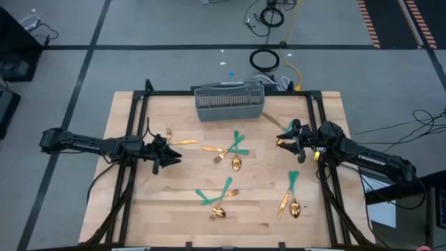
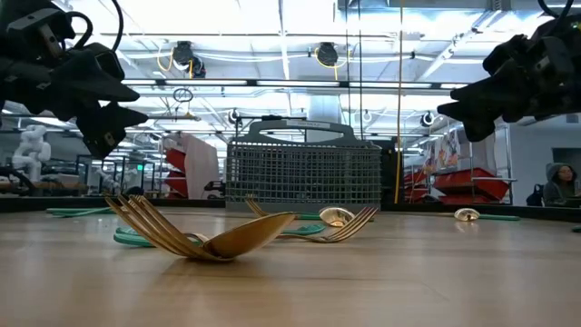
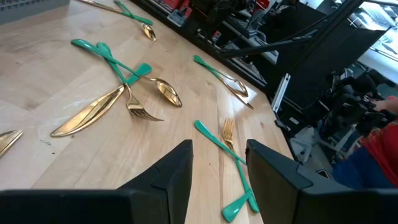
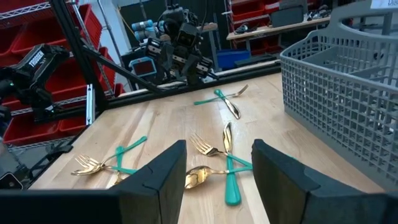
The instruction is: Sort silverware
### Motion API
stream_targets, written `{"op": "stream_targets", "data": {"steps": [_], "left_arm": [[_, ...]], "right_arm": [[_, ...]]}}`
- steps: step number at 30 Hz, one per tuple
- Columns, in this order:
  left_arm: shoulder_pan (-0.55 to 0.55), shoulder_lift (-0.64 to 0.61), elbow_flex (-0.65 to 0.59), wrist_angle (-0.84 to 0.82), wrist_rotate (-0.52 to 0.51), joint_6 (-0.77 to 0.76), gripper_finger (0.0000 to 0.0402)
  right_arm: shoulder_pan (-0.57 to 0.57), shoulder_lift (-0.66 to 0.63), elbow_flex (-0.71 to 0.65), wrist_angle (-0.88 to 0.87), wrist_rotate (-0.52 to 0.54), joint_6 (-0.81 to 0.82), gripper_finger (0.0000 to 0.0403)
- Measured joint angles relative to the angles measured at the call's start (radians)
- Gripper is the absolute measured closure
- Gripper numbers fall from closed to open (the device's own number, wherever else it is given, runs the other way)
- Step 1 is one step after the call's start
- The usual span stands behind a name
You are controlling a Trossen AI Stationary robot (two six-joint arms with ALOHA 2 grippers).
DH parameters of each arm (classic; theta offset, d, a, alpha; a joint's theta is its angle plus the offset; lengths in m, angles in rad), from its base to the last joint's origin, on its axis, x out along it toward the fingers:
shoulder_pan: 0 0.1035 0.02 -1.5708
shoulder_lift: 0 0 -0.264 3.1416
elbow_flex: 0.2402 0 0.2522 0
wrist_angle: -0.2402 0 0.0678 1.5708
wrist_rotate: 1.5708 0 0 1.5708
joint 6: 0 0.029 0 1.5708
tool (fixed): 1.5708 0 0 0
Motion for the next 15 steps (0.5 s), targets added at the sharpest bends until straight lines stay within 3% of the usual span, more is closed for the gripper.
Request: {"op": "stream_targets", "data": {"steps": [3, 6, 15], "left_arm": [[0.000, 0.000, 0.000, 0.000, 0.000, 0.001, 0.0247], [0.000, 0.000, 0.000, 0.004, -0.056, 0.008, 0.0247], [0.000, 0.000, 0.000, 0.150, -0.493, 0.028, 0.0247]], "right_arm": [[0.000, -0.001, 0.000, 0.007, -0.007, 0.036, 0.0234], [0.000, 0.001, 0.000, 0.007, 0.061, 0.094, 0.0234], [0.000, 0.005, 0.000, 0.026, 0.128, 0.314, 0.0234]]}}
